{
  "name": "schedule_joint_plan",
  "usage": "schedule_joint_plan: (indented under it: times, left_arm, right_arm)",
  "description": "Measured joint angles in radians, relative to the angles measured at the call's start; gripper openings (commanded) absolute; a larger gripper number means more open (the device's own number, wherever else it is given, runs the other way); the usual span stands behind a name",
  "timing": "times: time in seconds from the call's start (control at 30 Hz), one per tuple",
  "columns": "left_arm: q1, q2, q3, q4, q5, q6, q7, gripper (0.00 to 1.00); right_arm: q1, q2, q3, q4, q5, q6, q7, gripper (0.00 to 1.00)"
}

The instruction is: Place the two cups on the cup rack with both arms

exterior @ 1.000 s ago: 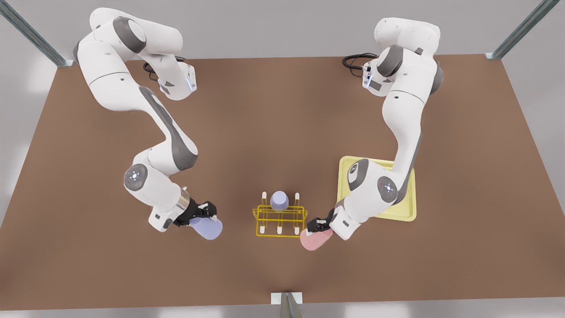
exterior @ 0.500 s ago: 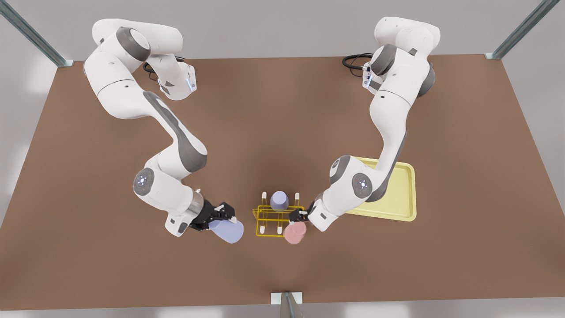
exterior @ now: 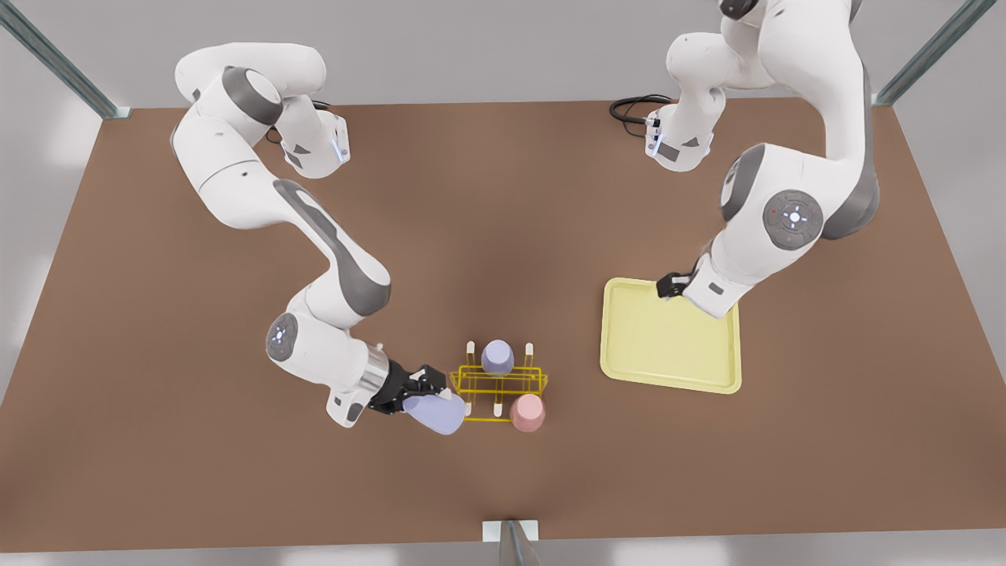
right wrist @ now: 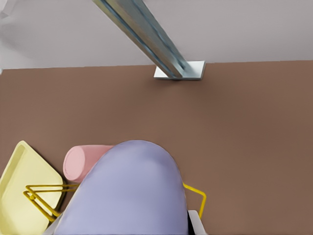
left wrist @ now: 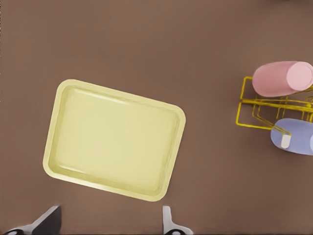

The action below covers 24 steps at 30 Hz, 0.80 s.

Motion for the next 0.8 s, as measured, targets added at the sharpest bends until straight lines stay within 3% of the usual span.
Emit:
schedule_joint_plan:
  times: [0.8]
  left_arm:
    - [0.013, 0.025, -0.002, 0.0, -0.034, -0.13, 0.149, 1.0]
  right_arm:
    - [0.051, 0.081, -0.004, 0.008, -0.011, 0.019, -0.046, 0.84]
